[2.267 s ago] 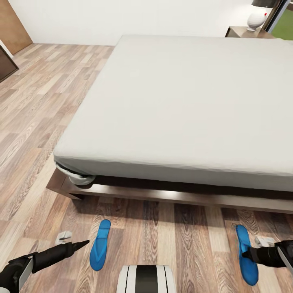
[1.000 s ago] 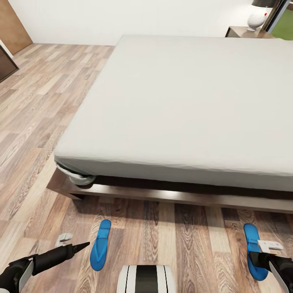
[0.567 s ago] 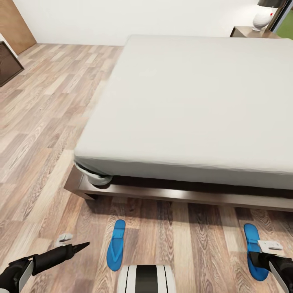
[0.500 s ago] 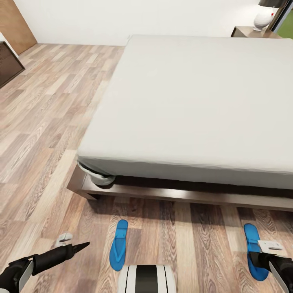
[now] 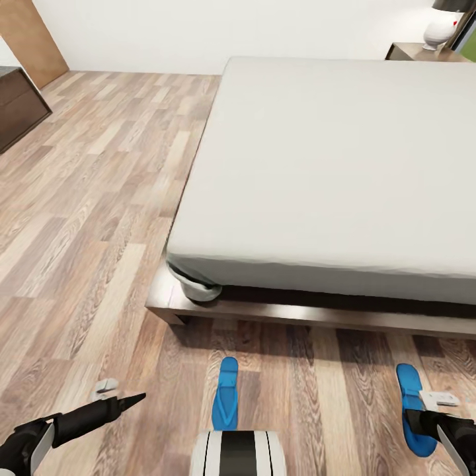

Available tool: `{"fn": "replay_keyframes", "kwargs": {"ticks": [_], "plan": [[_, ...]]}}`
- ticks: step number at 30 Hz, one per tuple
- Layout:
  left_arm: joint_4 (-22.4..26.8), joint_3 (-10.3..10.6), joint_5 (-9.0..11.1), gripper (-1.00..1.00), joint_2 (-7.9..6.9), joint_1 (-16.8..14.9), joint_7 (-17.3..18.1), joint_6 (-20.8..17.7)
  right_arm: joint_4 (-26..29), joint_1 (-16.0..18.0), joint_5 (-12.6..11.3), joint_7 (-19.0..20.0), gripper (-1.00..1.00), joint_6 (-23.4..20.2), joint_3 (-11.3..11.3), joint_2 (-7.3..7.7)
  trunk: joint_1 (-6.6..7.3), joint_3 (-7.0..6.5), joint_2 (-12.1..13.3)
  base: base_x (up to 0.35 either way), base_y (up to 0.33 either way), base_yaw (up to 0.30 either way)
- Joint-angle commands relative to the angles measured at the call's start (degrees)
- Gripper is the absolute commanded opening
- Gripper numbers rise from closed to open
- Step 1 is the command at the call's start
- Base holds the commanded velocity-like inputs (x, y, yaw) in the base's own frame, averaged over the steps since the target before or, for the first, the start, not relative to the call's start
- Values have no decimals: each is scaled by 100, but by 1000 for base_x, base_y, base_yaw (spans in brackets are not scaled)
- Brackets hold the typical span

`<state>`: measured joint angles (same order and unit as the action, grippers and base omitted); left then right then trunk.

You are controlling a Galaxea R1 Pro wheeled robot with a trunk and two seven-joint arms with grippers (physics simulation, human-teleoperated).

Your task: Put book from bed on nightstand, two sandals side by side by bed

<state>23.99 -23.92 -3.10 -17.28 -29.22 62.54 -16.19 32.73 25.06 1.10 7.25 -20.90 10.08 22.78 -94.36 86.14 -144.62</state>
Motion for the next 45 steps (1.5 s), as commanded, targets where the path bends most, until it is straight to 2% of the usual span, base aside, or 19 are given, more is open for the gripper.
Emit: {"fn": "replay_keyframes", "kwargs": {"ticks": [1, 28, 45], "plan": [[0, -43, -33, 100, 6, -5, 35, -60, 15, -1, 13, 40, -100, -37, 29, -2, 1, 3, -1, 0, 322, 0], [-11, -38, -33, 100, 14, -5, 40, -61, 11, -1, -12, 31, -100, -37, 29, -6, 1, 3, -1, 0, 322, 0], [-167, -43, -33, 100, 14, -5, 45, -60, 7, -1, -8, 31, -100, -37, 23, -10, 1, 3, -1, 89, 318, 0]]}}
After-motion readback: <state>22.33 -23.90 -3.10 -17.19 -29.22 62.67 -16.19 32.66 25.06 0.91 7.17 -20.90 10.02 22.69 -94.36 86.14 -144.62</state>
